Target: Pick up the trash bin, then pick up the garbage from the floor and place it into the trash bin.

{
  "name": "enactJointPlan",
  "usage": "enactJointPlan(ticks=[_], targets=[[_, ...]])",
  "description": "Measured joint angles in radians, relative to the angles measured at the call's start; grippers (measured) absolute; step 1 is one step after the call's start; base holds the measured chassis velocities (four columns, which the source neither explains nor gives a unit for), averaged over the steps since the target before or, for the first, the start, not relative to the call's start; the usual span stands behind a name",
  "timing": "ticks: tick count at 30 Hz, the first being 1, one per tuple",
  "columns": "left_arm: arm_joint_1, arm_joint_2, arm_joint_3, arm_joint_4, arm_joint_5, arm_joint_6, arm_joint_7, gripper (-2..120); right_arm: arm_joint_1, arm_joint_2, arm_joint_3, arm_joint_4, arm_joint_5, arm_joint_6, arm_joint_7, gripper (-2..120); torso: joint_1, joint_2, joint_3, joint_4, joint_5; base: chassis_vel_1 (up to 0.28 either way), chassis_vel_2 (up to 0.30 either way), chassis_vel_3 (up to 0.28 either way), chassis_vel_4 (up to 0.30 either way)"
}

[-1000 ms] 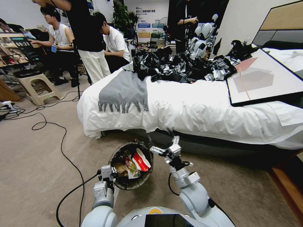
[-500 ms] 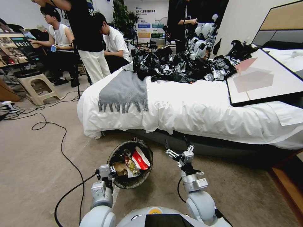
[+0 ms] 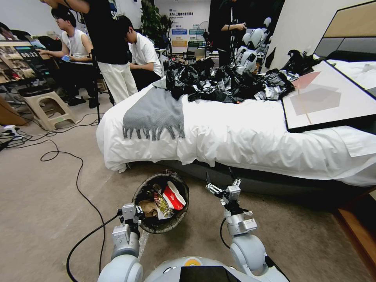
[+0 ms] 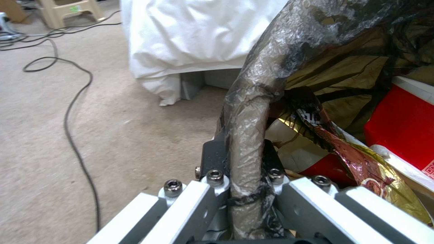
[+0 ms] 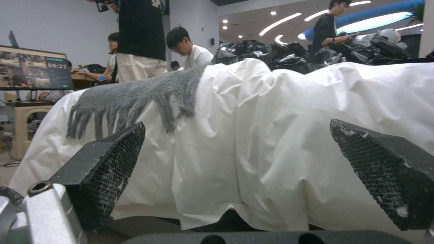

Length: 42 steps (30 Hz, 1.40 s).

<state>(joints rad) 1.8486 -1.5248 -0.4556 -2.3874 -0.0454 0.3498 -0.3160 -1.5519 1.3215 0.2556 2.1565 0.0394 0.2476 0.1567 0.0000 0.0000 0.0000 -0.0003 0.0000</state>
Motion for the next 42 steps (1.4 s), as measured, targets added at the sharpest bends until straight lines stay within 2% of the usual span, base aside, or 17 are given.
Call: enactJointPlan(ticks=[42], targets=[[0.014,0.009,-0.027,-0.029,-0.018,0.012,-0.002,0,0.038,0.001,-0.035,-0.024,-0.009,-0.016,-0.009,100,0.000,0.000,0.000,0.0000,0.0000,0.113,0.118,0.113,0.116]])
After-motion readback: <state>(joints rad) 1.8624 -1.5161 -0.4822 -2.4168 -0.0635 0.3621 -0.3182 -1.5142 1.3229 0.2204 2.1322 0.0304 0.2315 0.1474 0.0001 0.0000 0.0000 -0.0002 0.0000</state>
